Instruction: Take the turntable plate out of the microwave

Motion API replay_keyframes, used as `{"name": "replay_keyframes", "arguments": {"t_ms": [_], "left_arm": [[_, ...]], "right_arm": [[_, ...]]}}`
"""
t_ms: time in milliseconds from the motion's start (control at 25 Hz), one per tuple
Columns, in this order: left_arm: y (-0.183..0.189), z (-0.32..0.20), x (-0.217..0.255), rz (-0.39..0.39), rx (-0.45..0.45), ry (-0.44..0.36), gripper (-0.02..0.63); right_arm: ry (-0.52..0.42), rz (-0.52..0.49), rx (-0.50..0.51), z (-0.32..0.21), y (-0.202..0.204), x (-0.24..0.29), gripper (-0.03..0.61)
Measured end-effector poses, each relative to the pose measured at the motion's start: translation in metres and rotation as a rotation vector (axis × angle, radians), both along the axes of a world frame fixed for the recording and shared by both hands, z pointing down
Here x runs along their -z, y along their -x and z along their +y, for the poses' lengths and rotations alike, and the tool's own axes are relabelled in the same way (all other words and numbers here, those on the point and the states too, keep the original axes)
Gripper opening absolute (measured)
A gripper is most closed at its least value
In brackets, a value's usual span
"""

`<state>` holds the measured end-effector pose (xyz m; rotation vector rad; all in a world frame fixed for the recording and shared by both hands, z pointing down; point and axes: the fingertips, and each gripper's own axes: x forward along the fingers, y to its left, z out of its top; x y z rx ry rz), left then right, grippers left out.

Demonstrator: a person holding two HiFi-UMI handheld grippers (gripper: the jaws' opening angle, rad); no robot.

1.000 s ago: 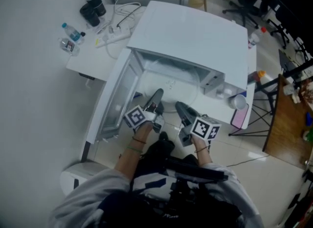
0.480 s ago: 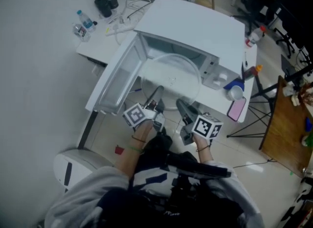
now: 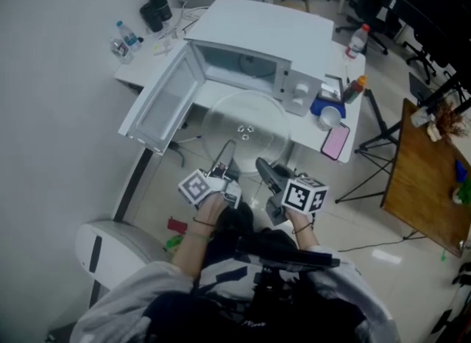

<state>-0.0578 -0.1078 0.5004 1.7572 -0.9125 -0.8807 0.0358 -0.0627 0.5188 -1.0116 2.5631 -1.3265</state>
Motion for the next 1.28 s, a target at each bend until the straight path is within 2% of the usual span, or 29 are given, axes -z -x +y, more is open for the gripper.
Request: {"name": "replay_keyframes", "arguments": {"t_ms": [200,560,760,1000,1280], "left_arm": [[-0.011,0.042,0.004,-0.008,0.029,-0.027,0.051],[-0.003,0.095,0.012,-0.019,0.099,-0.014,0.051],[0.001,0.109,0.015,-0.05,0.116,-0.03,0.049],[0.008,0.124,0.018,-0.026,0.147,-0.031,0.049],[0.014,0.137,0.016,-0.051,0.161,-0.016,0.049]], "right_arm": [[-0.009,-0.013,0.043,0.041,-0.011,-0.003,0.109],[-0.026,-0.042,0.109,0.085,-0.005,0.004,0.109],[-0.036,-0.06,0.126,0.099,-0.002,0.011,0.109],[-0.036,-0.061,0.157,0.111,0.004,0.011,0.109],[-0.033,-0.062,0.176,0.12,0.009,0.008,0.11]]}}
